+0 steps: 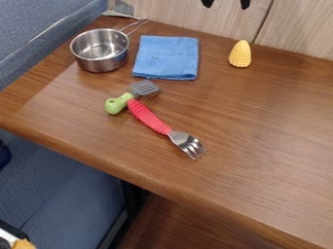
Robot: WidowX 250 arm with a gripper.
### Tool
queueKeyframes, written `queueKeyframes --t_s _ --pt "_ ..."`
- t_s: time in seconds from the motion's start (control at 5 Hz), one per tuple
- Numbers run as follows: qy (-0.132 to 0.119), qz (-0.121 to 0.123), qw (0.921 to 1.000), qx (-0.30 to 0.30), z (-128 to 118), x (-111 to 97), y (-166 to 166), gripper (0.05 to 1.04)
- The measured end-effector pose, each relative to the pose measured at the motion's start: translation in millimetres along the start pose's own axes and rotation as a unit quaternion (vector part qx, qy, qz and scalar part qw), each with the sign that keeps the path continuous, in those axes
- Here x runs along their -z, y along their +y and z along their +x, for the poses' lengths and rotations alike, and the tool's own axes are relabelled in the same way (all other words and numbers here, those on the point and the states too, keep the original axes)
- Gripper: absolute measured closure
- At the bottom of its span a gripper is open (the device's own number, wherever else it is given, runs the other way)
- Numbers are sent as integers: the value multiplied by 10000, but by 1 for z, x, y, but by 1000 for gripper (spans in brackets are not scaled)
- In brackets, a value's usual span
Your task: Move the red fork in the middle of the table vertically
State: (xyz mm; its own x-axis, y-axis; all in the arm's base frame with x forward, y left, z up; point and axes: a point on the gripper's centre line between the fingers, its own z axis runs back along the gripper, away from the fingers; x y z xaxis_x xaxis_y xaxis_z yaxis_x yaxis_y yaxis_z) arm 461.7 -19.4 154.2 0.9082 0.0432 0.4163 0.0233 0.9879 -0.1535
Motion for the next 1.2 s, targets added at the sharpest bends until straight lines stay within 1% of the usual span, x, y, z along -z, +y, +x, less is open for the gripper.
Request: queueKeyframes --t_s 0.2,0.4,0.6,0.8,1.0,1.2 --pt "221 6 9997 -45 -9 17 2 83" --pt "410 98 9989 -189 -26 31 12 83" --pt "367 219 9988 -241 -34 21 23 83" --pt "300 248 9992 -80 -43 5 24 83" --pt "288 321 9991 34 -60 -12 34 83" --pt "322 350 9985 269 -79 -24 37 83"
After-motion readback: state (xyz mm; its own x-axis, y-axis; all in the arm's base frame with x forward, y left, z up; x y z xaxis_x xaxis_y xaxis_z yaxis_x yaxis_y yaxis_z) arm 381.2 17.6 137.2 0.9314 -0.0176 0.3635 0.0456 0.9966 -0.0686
